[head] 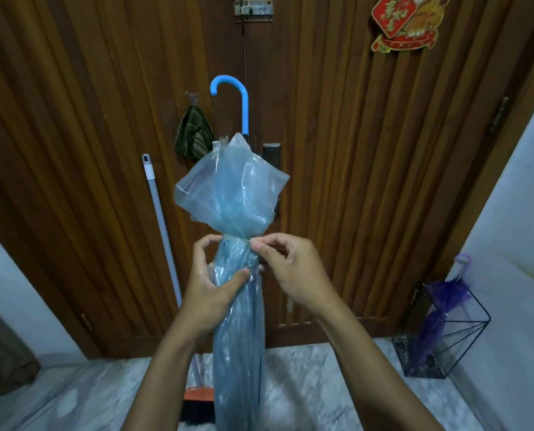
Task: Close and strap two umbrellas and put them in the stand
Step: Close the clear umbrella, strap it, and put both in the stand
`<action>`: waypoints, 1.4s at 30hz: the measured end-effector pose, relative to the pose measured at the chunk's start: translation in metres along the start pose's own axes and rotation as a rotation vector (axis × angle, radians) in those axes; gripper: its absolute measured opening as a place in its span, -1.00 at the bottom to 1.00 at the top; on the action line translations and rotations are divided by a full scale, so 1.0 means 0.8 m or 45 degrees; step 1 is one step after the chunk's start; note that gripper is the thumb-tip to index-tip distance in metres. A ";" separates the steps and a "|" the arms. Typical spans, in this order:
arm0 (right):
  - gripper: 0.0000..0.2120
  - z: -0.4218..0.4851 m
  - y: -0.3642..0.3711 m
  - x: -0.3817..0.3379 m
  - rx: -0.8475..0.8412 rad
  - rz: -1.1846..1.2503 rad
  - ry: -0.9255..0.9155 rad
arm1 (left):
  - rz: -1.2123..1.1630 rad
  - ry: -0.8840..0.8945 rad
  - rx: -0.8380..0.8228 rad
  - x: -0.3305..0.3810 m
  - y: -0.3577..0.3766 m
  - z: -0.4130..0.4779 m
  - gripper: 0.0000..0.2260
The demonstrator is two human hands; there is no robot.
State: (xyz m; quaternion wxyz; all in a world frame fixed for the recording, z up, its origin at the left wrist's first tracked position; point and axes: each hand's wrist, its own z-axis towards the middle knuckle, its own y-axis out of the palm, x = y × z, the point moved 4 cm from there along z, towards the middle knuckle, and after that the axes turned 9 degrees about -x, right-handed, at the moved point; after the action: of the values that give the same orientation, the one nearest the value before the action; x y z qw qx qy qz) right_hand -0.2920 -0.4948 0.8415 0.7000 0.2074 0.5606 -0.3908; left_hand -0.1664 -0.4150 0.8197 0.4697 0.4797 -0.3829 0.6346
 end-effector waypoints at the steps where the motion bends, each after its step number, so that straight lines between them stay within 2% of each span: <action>1: -0.88 0.002 -0.002 0.000 -0.004 0.004 0.000 | -0.075 0.000 0.012 -0.001 0.000 0.000 -0.49; 4: -0.93 0.009 -0.012 -0.002 0.041 0.026 -0.027 | -0.224 0.009 0.036 0.001 -0.001 0.003 -0.49; 9: -0.90 0.015 -0.020 -0.001 0.170 -0.055 -0.080 | -0.303 0.050 0.024 0.009 -0.002 0.009 -0.46; 10: -0.92 0.016 -0.020 0.004 0.147 -0.007 -0.016 | -0.323 0.051 0.020 0.009 -0.002 0.009 -0.45; 13: -0.75 0.011 -0.009 0.013 -0.051 0.348 0.246 | -0.400 0.064 0.045 0.006 -0.003 0.010 -0.49; 16: -0.82 0.005 0.004 0.006 -0.049 0.589 0.280 | -0.428 0.107 0.168 0.000 0.001 0.009 -0.59; 18: -0.84 0.006 0.002 0.003 0.035 0.489 0.228 | -0.284 0.140 0.264 -0.001 0.000 0.008 -0.62; 21: -0.89 0.008 -0.009 -0.003 0.167 0.273 0.135 | 0.304 0.062 0.309 0.007 -0.008 0.009 -0.59; 22: -0.90 0.008 -0.011 -0.003 0.199 0.221 0.111 | 0.410 0.053 0.287 0.011 -0.011 0.010 -0.58; 24: -0.92 0.007 -0.010 -0.005 0.272 0.153 0.073 | 0.454 0.111 0.254 0.020 -0.011 0.010 -0.55; 27: -0.91 0.007 -0.006 -0.004 0.404 0.134 0.047 | 0.634 0.219 0.254 0.029 -0.001 0.008 -0.64; 29: -0.87 0.005 -0.004 -0.003 0.461 0.173 0.070 | 0.663 0.142 0.161 0.023 0.006 0.011 -0.61; 31: -0.84 0.004 -0.005 0.000 0.483 0.162 0.086 | 0.625 0.006 -0.035 0.015 0.009 0.014 -0.47; 34: -0.88 0.003 -0.004 0.001 0.446 0.110 0.096 | 0.679 -0.007 -0.234 0.012 0.015 0.012 -0.25; 36: -0.89 0.004 -0.002 0.000 0.389 0.093 0.104 | 0.651 0.052 -0.204 0.011 0.016 0.010 -0.17; 40: -0.96 0.008 0.002 -0.008 0.169 0.182 0.078 | 0.481 0.227 -0.064 0.015 0.016 0.003 -0.35; 42: -0.94 0.012 0.001 -0.009 0.060 0.275 0.074 | 0.425 0.215 -0.050 0.017 0.014 0.001 -0.35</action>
State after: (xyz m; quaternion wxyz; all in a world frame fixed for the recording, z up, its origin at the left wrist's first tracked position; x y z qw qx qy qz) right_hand -0.2859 -0.4992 0.8509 0.7164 0.2941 0.5457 -0.3202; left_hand -0.1786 -0.4153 0.8329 0.3974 0.3453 -0.4288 0.7342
